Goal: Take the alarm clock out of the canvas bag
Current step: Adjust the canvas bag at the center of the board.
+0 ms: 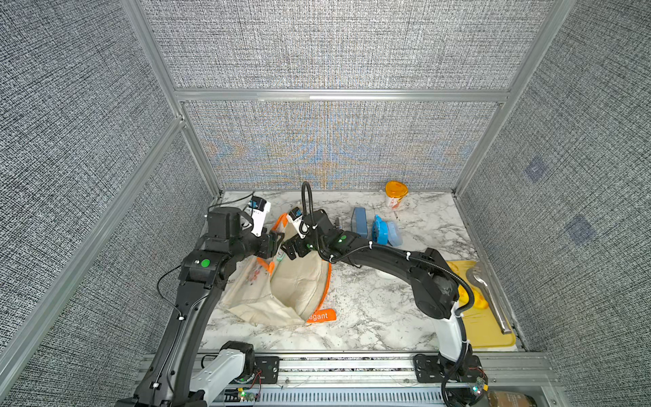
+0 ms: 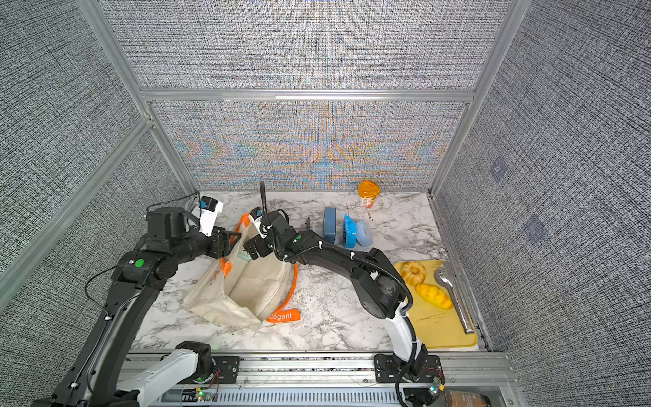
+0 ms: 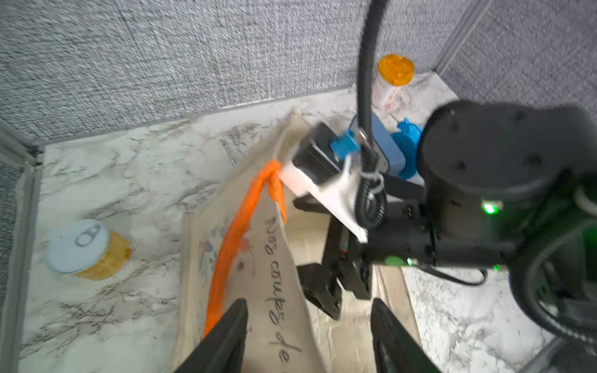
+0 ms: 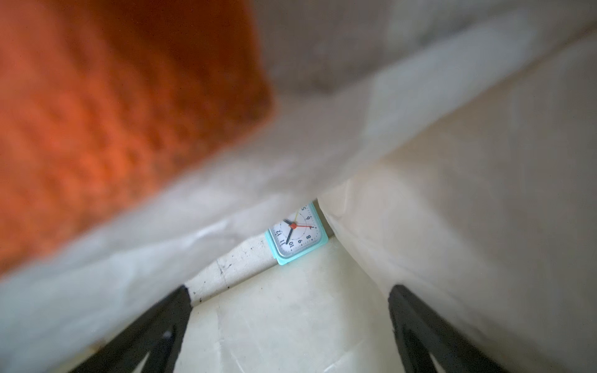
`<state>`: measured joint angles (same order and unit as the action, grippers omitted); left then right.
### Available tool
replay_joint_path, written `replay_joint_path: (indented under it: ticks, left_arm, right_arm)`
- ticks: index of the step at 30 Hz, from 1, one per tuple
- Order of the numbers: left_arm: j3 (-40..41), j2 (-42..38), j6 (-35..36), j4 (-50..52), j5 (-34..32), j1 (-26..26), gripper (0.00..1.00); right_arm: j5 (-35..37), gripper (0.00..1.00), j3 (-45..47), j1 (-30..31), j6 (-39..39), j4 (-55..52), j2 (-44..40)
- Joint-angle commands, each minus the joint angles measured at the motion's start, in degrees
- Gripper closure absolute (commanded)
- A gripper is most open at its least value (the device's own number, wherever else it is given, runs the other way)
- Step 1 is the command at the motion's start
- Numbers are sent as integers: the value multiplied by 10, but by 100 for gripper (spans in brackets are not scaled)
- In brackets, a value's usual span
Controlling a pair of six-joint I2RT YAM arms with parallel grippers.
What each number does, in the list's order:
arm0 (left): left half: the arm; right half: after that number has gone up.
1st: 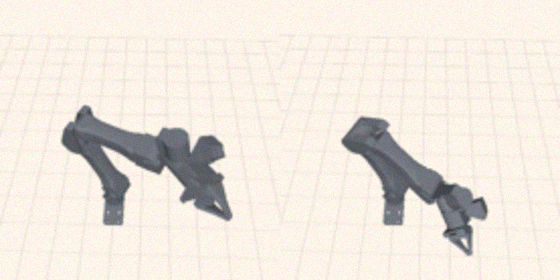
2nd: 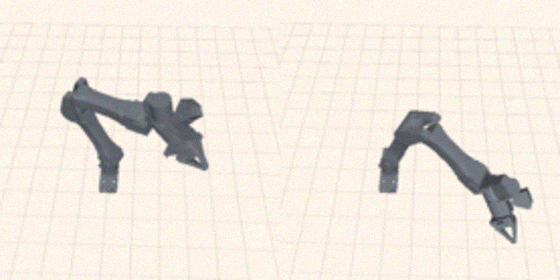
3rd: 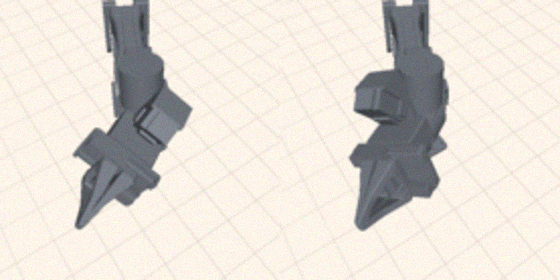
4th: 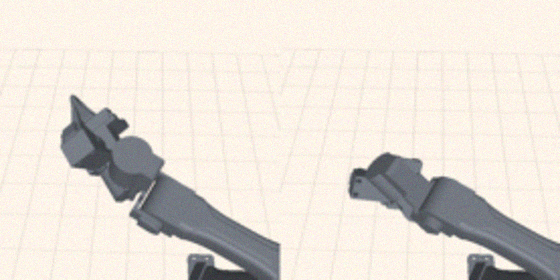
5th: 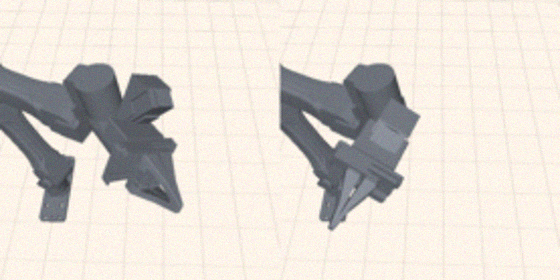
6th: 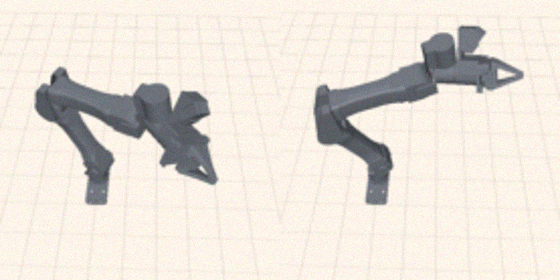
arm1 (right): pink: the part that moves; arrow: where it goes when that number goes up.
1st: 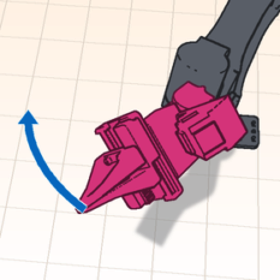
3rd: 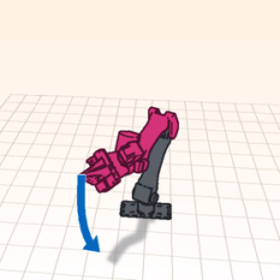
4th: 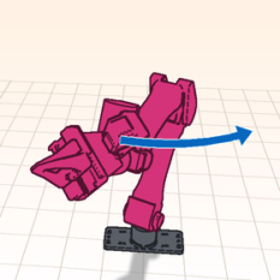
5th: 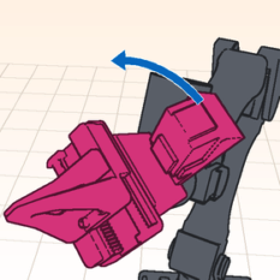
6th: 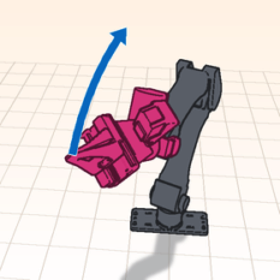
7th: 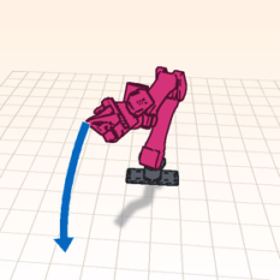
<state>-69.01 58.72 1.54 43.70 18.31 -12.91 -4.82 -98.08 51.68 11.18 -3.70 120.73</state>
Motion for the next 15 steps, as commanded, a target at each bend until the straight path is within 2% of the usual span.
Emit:
replay_joint_path:
  ticks: [1, 5, 6, 9, 11, 15]
  left_arm:
    - [4, 11, 17, 21, -5, -12, 38]
    - [5, 34, 5, 10, -15, -30, 40]
    - [5, 39, 3, 10, -21, -33, 44]
    - [0, 54, 1, 15, -45, -34, 71]
    - [-1, 60, -2, 19, -57, -35, 100]
    - [1, 55, -2, 23, -70, -35, 100]
  right_arm:
    - [-28, 1, -15, -5, 25, -7, 10]
    - [-35, 1, -22, -6, 42, -5, 19]
    - [-37, 1, -25, -6, 46, -5, 20]
    - [-46, 1, -26, -6, 61, -3, 26]
    - [-49, 1, -26, -4, 70, -1, 28]
    - [-51, 1, -25, -1, 85, 0, 30]
